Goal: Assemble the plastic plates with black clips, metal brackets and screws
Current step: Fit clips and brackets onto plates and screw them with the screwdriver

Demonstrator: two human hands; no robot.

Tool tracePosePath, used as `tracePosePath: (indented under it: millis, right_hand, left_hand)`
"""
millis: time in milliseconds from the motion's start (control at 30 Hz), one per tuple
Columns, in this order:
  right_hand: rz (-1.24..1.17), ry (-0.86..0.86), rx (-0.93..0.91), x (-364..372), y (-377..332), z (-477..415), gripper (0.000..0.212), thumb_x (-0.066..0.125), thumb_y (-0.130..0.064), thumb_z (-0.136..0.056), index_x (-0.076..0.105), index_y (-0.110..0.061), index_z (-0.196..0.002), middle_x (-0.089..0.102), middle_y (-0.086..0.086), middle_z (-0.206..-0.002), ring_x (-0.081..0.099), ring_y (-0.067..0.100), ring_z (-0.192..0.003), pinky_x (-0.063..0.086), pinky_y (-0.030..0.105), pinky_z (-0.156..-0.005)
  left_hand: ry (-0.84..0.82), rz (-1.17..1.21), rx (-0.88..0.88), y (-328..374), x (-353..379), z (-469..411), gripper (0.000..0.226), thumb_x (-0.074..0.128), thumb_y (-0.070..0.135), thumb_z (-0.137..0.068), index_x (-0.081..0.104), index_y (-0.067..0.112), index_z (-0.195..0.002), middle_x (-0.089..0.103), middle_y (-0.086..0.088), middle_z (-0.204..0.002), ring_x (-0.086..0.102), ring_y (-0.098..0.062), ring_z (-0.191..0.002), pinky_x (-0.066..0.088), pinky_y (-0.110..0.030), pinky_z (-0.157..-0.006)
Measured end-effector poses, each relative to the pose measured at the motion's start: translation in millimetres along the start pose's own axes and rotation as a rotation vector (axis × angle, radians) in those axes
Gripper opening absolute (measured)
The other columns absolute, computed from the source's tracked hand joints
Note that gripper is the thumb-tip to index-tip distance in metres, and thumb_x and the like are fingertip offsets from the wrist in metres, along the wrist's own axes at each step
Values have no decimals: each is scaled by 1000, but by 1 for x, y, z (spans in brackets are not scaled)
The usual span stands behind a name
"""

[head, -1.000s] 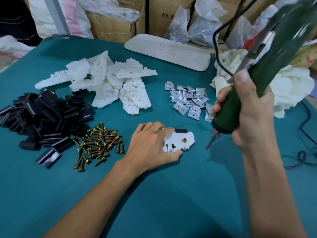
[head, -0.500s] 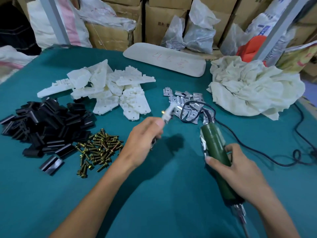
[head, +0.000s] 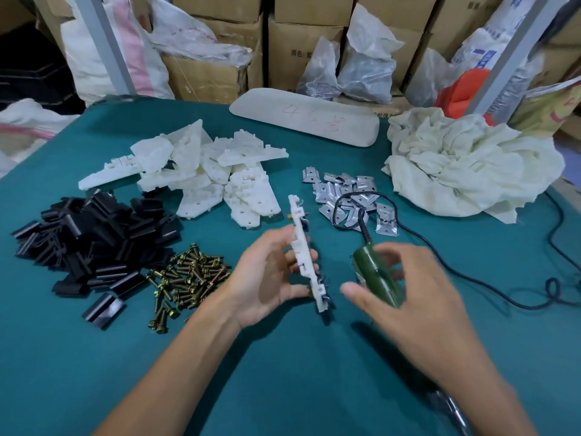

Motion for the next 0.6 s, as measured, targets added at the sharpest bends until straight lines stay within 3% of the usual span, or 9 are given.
tracePosePath:
  millis: [100, 167, 200, 267, 300, 433, 533, 600]
  right_hand:
    - [-94, -130, -67, 27, -32, 1, 66, 66, -79, -71, 43, -49, -125, 53, -31, -113, 54, -7, -106, 46, 20, -84]
    - [-95, -114, -85, 34, -43, -3, 46, 73, -58, -81, 51, -41, -117, 62, -22, -102, 58, 2, -94, 49, 29, -79]
    - [-123, -67, -79, 41, -48, -7, 32, 72, -47, -86, 54, -36, -109, 65, -18, -93, 59, 7, -87, 49, 34, -77]
    - [-203, 116, 81, 0, -13, -3, 17, 69, -38, -90, 59, -27, -98, 69, -11, -84, 62, 13, -77, 53, 40, -74]
    - [-349, 116, 95, -2, -11, -7, 15, 68, -36, -88, 62, -25, -97, 72, -7, -83, 64, 17, -75, 55, 41, -73]
    - [-601, 195, 195, -40, 21, -24, 21, 70, -35, -81, 72, -24, -99, 77, 4, -91, 68, 21, -75, 57, 34, -66]
    - [-489, 304, 316, -73, 78, -46, 36, 66, -37, -76, 68, -9, -98, 71, 14, -85, 58, 19, -70, 45, 36, -66]
    - [-337, 353, 438, -96, 122, -59, 41, 61, -39, -73, 63, -1, -91, 62, 7, -74, 51, 18, -67, 38, 36, -65]
  left_hand:
    - [3, -103, 26, -8, 2, 1, 58, 71, 53, -82, 56, 7, -114, 60, -13, -97, 58, -22, -86, 53, -41, -76]
    - [-6, -133, 70, -16, 4, -3, 49, 70, 51, -82, 52, 12, -105, 67, -6, -92, 65, -16, -81, 55, -35, -71]
    - [-15, -171, 104, -12, -5, 1, 43, 70, 50, -82, 51, 15, -100, 68, -4, -92, 66, -15, -81, 56, -35, -69]
    - [-187, -189, 65, -29, 33, -23, 40, 67, 48, -86, 56, 14, -101, 68, -5, -101, 67, -16, -89, 58, -37, -73]
    - [-147, -238, 98, -24, 25, -21, 41, 65, 48, -87, 61, 11, -103, 67, -6, -104, 65, -18, -93, 57, -38, -77]
    - [-23, -273, 165, -13, -5, -18, 30, 63, 45, -85, 71, 18, -96, 68, -5, -100, 63, -20, -89, 54, -41, -84]
    - [38, -285, 168, -13, -16, -17, 23, 72, 40, -83, 72, 20, -94, 70, -5, -96, 62, -20, -85, 57, -34, -77]
    - [45, -309, 169, -15, -16, -20, 24, 81, 42, -78, 74, 23, -90, 70, -5, -96, 63, -18, -84, 57, -29, -71]
Point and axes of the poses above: each hand's wrist, its own z-axis away from the middle knuckle, its own x-axis out of the palm, y = z × x, the point moved 2 cm from there along -z, towards the middle knuckle
